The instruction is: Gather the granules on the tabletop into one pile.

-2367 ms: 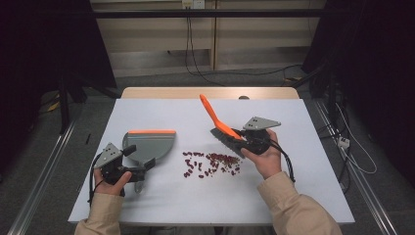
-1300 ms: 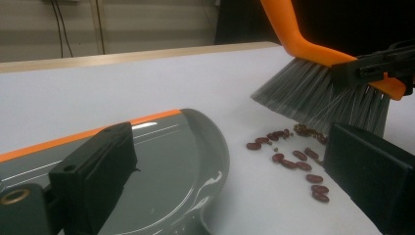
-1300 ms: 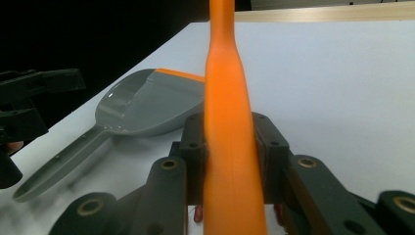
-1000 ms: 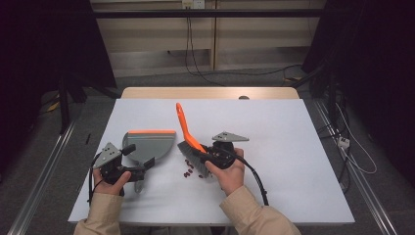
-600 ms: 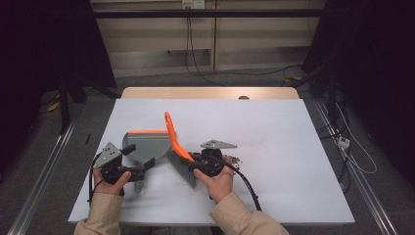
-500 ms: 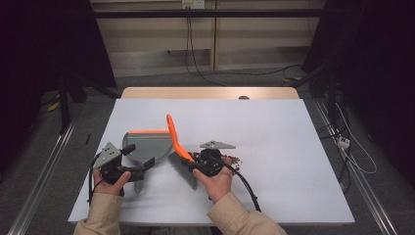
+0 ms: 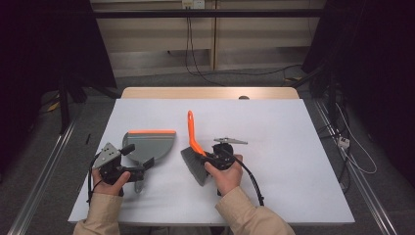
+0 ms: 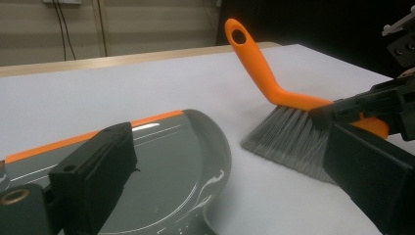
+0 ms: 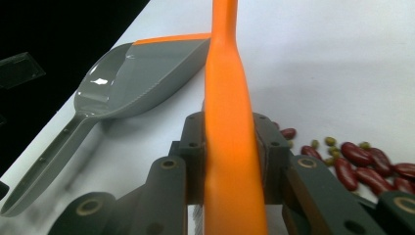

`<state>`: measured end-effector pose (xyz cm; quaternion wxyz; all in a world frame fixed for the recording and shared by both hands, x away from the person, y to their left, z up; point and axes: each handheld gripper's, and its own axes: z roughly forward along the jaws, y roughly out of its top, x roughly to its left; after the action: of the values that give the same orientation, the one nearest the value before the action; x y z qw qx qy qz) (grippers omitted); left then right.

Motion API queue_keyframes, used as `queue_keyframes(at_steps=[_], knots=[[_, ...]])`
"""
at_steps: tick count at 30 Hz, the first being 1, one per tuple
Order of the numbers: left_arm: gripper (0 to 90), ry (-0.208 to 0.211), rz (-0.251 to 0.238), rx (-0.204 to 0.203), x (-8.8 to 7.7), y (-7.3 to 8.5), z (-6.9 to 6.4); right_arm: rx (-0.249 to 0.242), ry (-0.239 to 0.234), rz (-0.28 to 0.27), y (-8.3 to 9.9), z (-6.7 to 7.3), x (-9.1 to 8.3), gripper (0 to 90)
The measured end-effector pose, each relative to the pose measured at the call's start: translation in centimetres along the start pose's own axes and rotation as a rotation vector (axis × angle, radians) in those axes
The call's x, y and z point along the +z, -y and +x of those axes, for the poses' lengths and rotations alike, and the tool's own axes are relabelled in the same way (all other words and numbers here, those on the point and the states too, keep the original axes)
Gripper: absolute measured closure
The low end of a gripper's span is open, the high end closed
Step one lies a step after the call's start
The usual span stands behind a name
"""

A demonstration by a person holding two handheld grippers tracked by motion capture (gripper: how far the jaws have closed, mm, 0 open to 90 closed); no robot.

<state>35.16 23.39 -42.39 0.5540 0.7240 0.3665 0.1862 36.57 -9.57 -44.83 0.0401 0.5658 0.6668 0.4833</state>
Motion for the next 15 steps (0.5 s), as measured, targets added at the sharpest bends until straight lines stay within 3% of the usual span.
queue_keyframes(at_steps=[15], knots=[[5.3, -0.003, 0.000, 0.002, 0.1, 0.0, -0.1, 0.025, 0.055, -0.022, -0.2, -2.4, -2.1, 71.1]])
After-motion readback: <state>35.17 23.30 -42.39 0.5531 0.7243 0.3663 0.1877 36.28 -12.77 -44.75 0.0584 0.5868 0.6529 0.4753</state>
